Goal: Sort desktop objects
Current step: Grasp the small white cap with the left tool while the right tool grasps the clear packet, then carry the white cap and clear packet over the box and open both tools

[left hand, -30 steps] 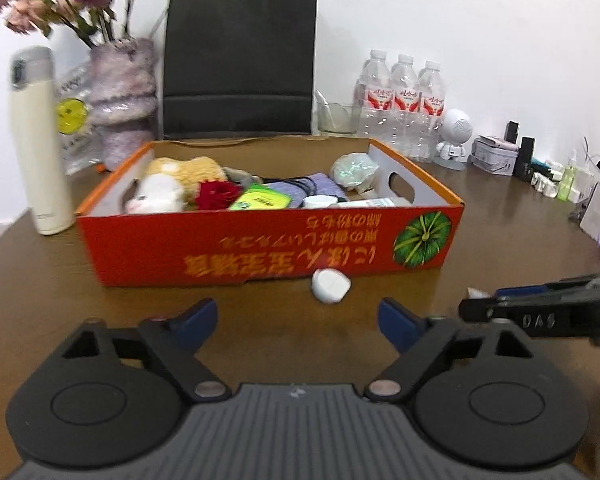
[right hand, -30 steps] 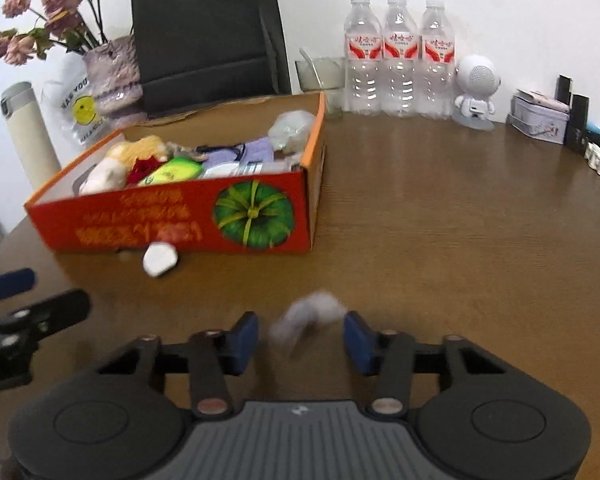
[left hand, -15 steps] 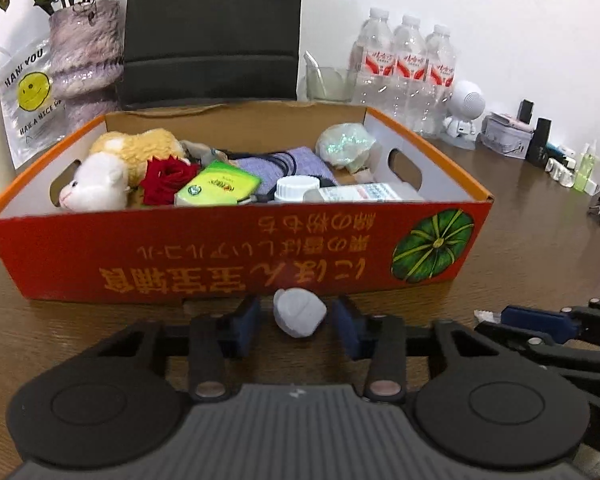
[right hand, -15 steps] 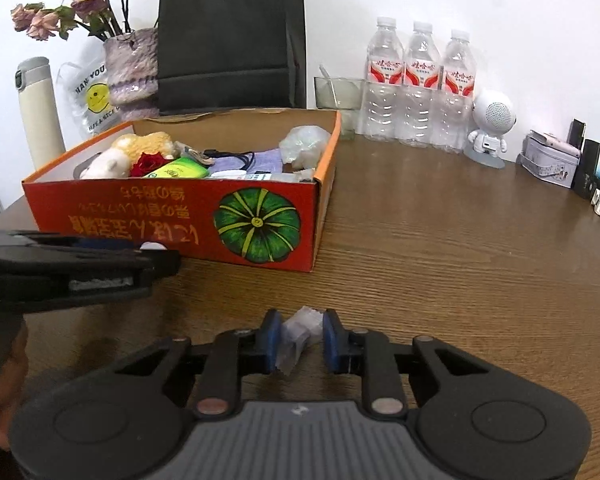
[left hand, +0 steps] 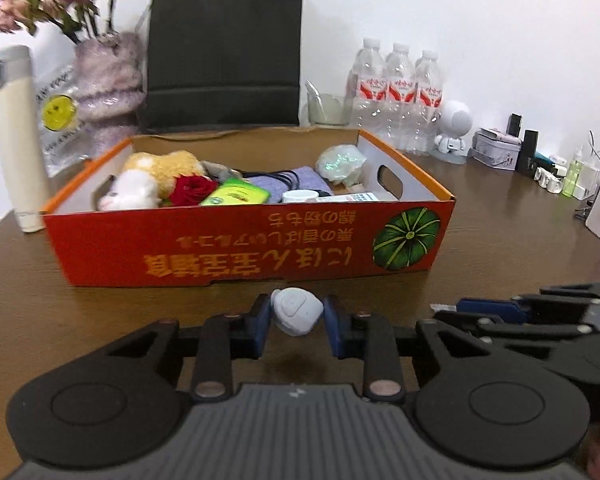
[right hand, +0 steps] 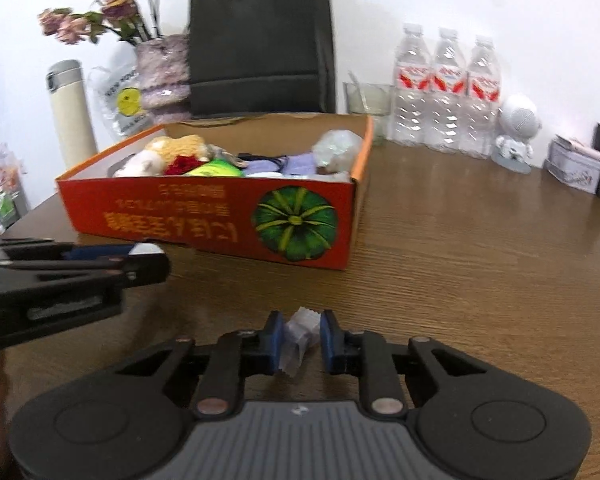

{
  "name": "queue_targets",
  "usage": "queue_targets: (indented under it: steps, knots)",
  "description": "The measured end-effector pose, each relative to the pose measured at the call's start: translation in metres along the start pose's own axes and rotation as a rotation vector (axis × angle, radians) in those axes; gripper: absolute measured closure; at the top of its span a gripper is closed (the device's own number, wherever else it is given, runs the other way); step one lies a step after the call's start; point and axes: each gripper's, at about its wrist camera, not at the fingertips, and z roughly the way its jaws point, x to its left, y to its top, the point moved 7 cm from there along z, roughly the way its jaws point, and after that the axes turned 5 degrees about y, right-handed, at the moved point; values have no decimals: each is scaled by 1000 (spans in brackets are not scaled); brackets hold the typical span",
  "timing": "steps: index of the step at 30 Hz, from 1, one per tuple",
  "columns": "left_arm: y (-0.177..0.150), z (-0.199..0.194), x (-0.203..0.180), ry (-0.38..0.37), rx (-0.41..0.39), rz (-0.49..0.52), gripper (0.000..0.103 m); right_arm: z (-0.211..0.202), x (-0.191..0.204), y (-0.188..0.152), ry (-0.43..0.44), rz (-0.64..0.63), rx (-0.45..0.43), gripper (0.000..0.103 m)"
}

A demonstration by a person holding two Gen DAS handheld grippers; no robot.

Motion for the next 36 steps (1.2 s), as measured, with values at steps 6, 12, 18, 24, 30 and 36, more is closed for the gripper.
queue_targets:
  steps: [6, 12, 18, 24, 30, 36]
  knots:
    - [0, -32, 17, 27, -27, -19, 74, -12, 9, -3, -23, -26, -15, 87]
    - [-15, -67, 33, 31, -38, -38, 74, -58, 31, -37, -10, 22, -25, 87]
    - [-37, -93, 47, 29, -23, -61, 73, -109, 59, -56, 20, -19, -111, 87]
    - [-42, -114, 55, 31, -44, -76, 73, -127, 82, -49, 35, -62, -153, 87]
    - [-27, -119, 62, 27, -83, -84, 73, -133, 91, -31, 54, -81, -188, 87]
    - [15, -96, 69, -62, -98, -158, 73, -129, 79, 25, 49, -101, -265, 87]
